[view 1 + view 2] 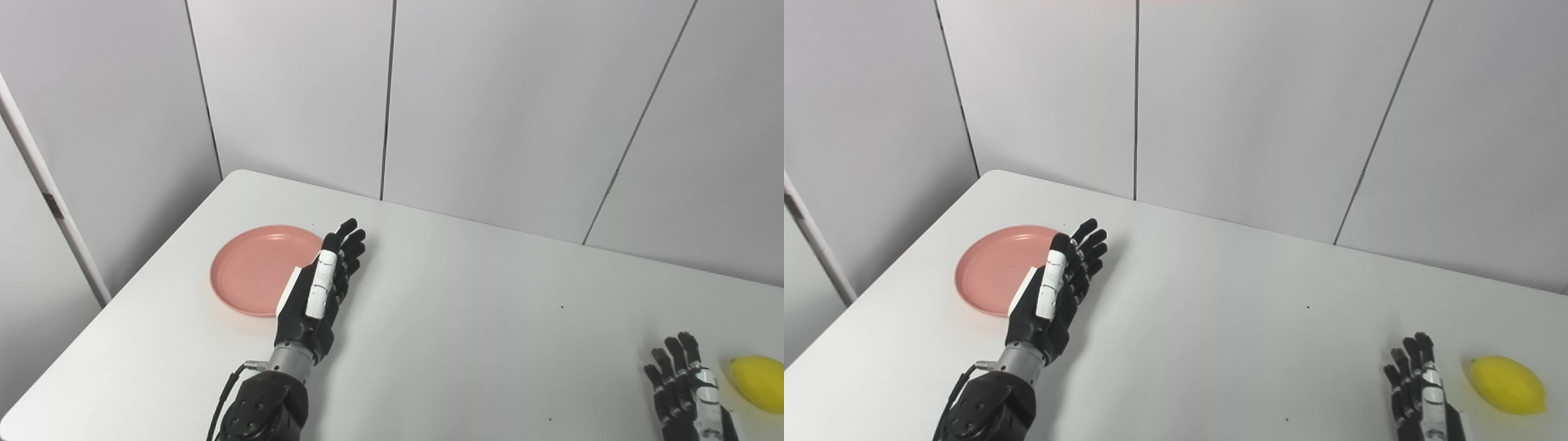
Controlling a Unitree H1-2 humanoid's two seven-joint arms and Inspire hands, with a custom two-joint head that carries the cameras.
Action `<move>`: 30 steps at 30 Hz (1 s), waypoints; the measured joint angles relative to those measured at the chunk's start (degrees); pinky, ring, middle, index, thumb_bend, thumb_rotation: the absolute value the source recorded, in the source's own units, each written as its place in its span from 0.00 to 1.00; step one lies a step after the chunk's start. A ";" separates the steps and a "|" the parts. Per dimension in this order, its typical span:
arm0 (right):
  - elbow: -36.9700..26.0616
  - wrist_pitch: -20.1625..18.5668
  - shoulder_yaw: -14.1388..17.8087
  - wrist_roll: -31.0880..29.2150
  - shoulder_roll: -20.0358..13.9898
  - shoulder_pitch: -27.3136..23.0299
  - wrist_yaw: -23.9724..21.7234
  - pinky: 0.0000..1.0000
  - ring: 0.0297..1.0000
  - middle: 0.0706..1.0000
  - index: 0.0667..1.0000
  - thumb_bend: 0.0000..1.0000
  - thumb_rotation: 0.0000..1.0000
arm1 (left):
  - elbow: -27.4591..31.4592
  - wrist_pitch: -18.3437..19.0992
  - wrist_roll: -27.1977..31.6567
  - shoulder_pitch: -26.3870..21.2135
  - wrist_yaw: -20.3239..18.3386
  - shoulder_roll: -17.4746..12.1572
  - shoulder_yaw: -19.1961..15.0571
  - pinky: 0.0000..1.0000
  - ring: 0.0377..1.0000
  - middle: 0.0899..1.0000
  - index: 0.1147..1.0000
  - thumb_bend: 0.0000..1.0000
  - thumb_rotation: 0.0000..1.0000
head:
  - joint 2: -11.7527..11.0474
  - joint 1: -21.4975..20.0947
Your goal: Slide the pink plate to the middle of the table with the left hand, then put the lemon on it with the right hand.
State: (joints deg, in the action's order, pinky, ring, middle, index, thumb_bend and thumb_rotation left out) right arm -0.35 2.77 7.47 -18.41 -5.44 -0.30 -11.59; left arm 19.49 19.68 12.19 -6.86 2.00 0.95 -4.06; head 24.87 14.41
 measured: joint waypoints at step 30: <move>-0.19 0.00 0.15 0.09 0.24 0.10 0.01 1.00 0.99 1.00 1.00 0.59 0.90 | -17.55 1.32 8.82 -15.03 -8.15 -18.65 -12.71 0.84 0.84 0.82 0.81 1.00 0.91 | -0.09 0.26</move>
State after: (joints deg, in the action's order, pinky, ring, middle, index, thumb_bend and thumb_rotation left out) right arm -0.54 2.77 7.62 -18.33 -5.20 -0.20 -11.58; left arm 1.94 21.00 21.01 -21.89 -6.16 -17.70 -16.78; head 24.79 14.68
